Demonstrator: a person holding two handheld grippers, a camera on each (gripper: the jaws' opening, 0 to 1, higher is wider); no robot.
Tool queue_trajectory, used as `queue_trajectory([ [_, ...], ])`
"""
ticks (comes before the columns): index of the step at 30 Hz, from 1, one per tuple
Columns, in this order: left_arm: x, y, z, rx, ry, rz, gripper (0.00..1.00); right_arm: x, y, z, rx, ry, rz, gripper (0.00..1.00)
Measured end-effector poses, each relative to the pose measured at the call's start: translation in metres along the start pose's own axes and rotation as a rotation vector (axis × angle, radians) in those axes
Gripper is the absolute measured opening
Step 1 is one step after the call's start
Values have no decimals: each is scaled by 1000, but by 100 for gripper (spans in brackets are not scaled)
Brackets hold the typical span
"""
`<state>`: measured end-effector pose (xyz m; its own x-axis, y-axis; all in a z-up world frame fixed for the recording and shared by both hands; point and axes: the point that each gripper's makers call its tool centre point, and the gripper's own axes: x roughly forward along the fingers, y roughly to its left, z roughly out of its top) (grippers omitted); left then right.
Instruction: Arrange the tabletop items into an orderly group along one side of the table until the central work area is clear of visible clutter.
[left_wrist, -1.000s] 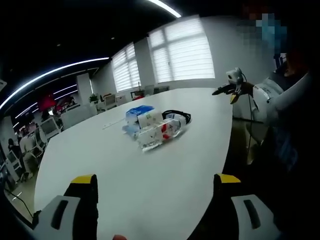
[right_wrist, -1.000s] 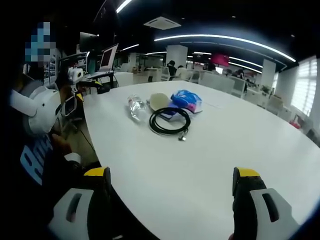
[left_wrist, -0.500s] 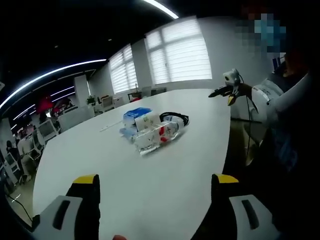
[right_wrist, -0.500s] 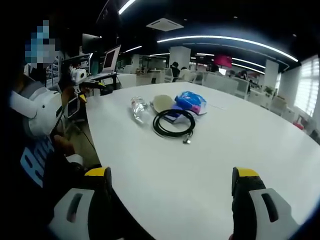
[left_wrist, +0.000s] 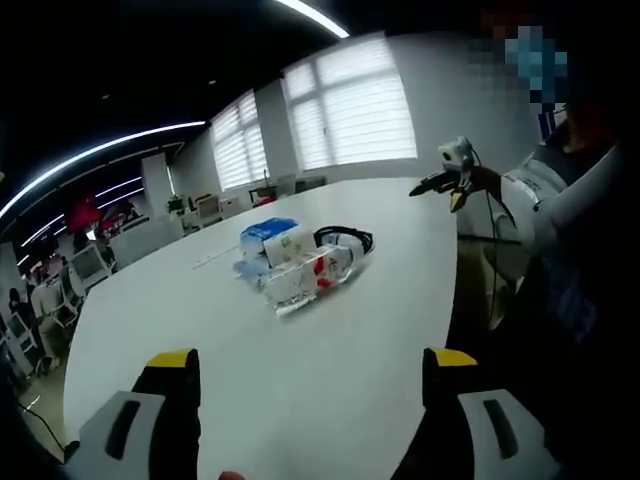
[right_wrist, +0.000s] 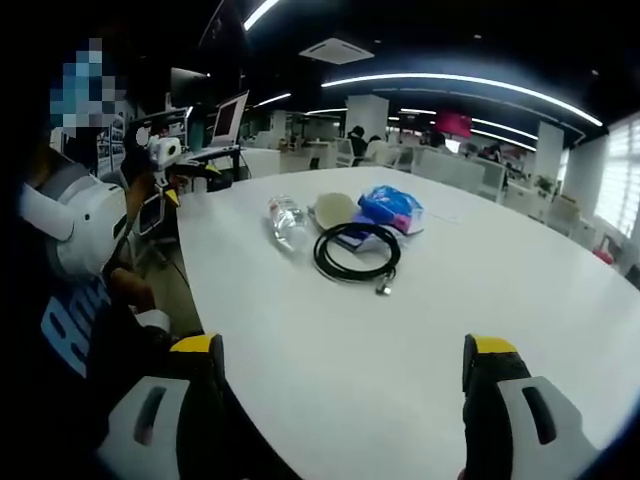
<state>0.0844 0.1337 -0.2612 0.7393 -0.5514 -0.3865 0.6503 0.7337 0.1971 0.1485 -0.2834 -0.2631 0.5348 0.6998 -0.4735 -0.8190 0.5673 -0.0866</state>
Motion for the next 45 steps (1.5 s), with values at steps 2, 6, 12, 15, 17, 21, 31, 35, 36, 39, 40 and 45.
queue_trajectory([
  [2, 2, -1, 0, -2, -2, 0, 91, 1, 0, 0, 1, -2, 2, 96],
  [6, 6, -3, 1, -3, -6, -4, 91, 3, 4, 1, -2, -2, 12, 95],
  [12, 6, 2, 4, 2, -21, -17, 90, 6, 7, 3, -5, -13, 25, 94],
  [15, 5, 4, 4, 6, -21, -22, 90, 8, 8, 4, -7, -15, 27, 94],
  [17, 5, 5, 5, 8, -26, -27, 90, 9, 9, 5, -7, -18, 31, 94],
  [21, 4, 9, 8, 10, -37, -31, 90, 11, 11, 5, -8, -20, 36, 93],
  [31, 4, 12, 10, 15, -47, -39, 89, 11, 11, 6, -8, -29, 42, 92],
  [35, 7, 12, 11, 16, -49, -43, 88, 13, 12, 7, -4, -37, 50, 90],
  [36, 7, 12, 11, 16, -49, -45, 88, 13, 12, 7, -4, -38, 51, 90],
  [39, 9, 11, 12, 17, -51, -48, 88, 15, 14, 8, -2, -40, 62, 90],
  [40, 10, 11, 13, 18, -53, -48, 88, 15, 14, 8, -2, -40, 63, 89],
  [45, 13, 9, 15, 21, -60, -60, 87, 19, 17, 10, -5, -47, 75, 89],
])
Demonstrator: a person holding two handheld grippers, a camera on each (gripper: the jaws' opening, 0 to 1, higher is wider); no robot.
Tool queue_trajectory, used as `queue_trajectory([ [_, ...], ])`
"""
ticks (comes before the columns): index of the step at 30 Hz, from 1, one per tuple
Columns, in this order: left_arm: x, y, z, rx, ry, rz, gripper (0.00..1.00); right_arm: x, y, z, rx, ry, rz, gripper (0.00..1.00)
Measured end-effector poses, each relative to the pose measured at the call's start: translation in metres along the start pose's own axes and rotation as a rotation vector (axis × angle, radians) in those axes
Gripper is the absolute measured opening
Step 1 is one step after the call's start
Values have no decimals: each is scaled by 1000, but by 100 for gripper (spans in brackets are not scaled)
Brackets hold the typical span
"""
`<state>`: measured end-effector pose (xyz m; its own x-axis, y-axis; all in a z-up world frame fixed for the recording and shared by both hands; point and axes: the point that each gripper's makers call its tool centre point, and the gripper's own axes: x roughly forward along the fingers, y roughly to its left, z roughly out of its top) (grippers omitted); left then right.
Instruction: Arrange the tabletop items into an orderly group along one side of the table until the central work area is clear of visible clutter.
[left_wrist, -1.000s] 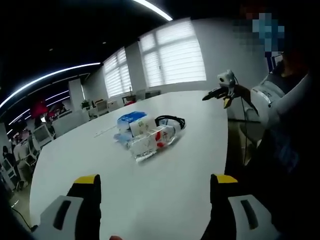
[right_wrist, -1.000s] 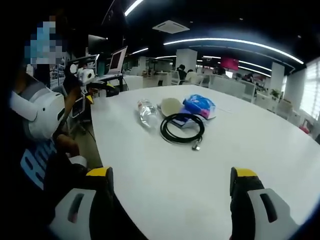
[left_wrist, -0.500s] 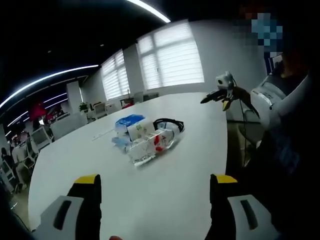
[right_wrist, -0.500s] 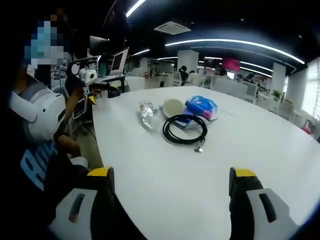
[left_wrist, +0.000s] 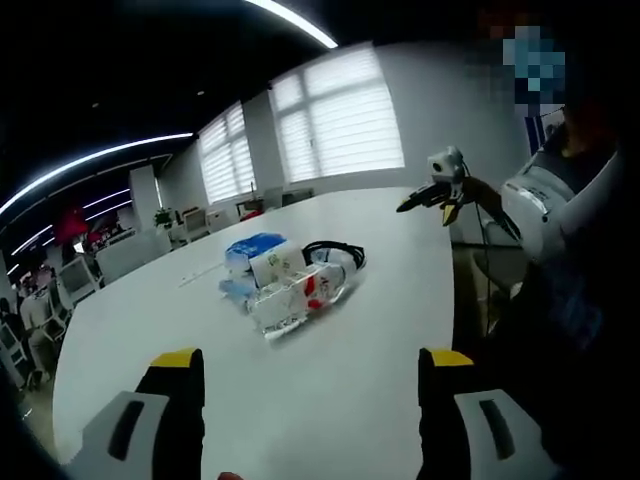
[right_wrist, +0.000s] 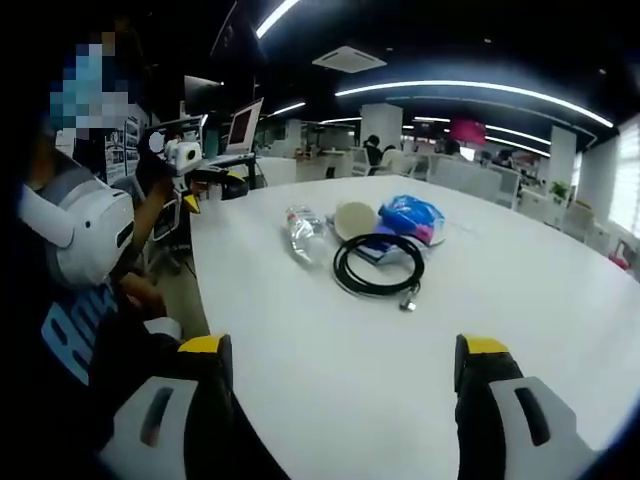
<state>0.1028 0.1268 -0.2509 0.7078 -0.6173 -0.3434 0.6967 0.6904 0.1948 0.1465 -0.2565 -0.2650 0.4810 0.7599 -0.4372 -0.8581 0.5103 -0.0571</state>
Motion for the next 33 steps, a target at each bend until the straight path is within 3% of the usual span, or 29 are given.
queue_trajectory([
  [33, 17, -1, 8, -3, -32, -26, 84, 9, 4, 3, 3, -22, 26, 84],
])
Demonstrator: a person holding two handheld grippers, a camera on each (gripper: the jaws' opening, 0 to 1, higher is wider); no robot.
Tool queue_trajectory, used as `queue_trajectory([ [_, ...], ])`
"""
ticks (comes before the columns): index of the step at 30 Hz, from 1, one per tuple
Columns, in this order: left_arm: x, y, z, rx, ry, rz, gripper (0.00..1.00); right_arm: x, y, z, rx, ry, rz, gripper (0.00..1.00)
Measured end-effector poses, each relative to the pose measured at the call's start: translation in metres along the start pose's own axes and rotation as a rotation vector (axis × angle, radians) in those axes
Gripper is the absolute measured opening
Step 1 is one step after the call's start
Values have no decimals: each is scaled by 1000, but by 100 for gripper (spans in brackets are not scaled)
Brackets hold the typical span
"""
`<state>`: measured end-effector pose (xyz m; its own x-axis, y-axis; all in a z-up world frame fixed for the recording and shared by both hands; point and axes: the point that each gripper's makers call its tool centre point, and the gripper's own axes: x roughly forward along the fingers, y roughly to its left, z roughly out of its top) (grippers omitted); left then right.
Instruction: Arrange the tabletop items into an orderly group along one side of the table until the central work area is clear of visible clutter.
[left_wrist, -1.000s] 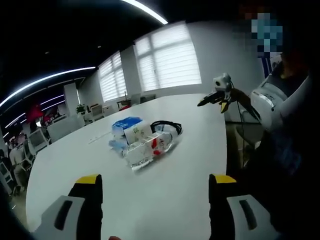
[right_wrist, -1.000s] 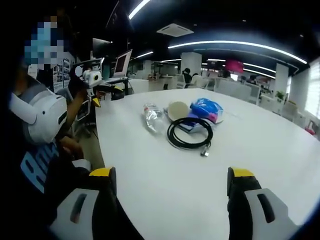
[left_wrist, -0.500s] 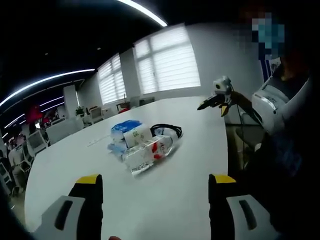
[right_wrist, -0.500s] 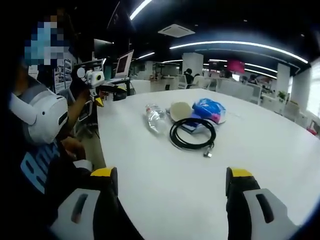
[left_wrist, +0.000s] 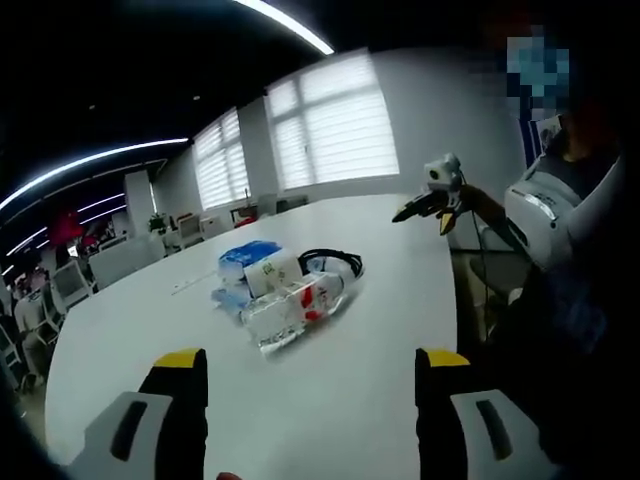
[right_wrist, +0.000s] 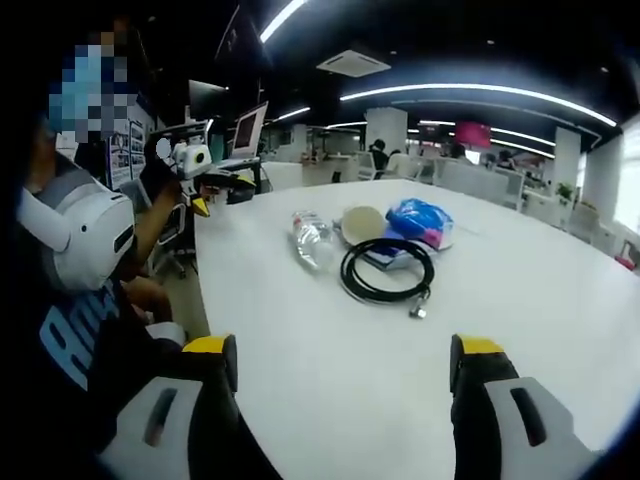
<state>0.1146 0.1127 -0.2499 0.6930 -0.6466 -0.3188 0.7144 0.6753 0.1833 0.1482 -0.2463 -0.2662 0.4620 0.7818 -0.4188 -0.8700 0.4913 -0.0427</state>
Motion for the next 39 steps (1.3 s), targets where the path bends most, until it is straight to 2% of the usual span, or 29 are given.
queue_trajectory([
  [22, 11, 1, -2, -12, -4, -12, 82, 14, 7, 0, 1, -12, 30, 82],
  [39, 12, 9, -16, -45, 56, 6, 83, 22, 10, -1, -6, -2, 47, 83],
])
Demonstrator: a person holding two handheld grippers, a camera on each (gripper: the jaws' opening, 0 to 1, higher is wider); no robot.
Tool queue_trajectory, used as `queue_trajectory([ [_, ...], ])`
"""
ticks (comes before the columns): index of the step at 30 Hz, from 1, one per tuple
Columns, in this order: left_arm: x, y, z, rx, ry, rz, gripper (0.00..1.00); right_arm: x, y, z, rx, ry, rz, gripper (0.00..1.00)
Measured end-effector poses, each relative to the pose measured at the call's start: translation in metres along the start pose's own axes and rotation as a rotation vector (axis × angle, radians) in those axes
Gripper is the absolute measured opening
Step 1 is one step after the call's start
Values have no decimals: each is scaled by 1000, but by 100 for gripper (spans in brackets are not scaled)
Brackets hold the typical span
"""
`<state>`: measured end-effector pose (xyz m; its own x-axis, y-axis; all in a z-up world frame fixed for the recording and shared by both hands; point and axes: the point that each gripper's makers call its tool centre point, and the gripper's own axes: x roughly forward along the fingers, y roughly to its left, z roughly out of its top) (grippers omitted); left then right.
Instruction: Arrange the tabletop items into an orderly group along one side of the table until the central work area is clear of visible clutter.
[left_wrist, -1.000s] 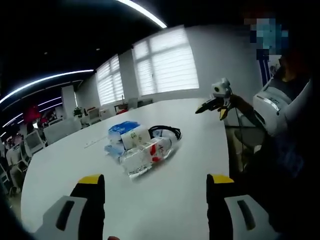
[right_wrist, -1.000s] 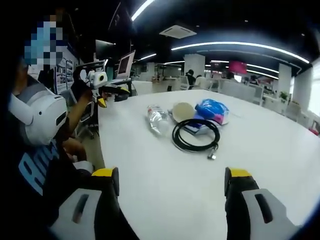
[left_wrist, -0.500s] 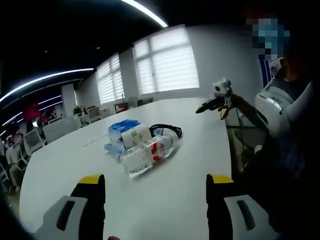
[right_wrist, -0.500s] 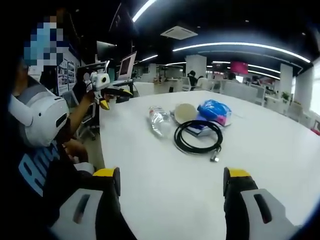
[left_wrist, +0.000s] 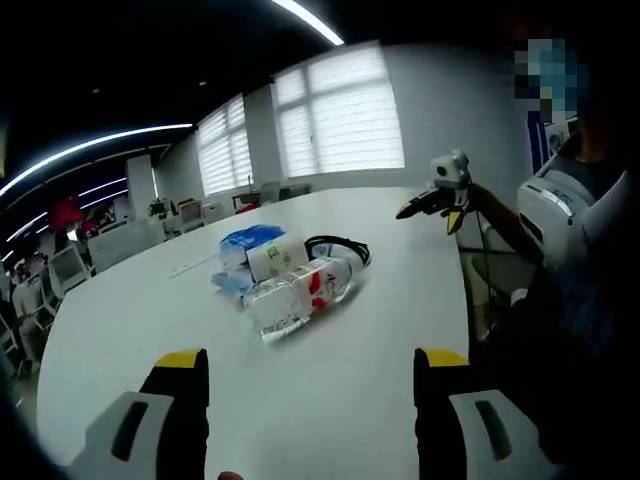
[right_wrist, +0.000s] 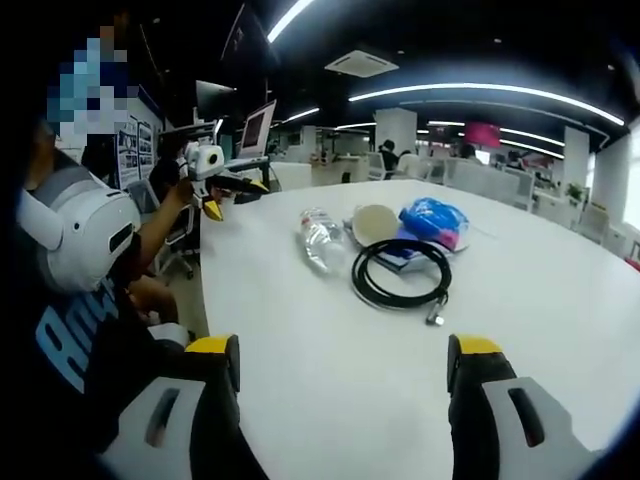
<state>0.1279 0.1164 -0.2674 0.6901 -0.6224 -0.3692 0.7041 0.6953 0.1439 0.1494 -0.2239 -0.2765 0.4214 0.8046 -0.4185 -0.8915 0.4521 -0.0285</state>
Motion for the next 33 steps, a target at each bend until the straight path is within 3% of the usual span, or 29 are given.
queue_trajectory([
  [12, 7, 0, -7, -15, 33, -9, 84, 4, 3, 2, -9, 1, 14, 83],
  [33, 15, 5, -4, -31, 69, -54, 84, 9, 5, 8, -20, 2, 30, 83],
])
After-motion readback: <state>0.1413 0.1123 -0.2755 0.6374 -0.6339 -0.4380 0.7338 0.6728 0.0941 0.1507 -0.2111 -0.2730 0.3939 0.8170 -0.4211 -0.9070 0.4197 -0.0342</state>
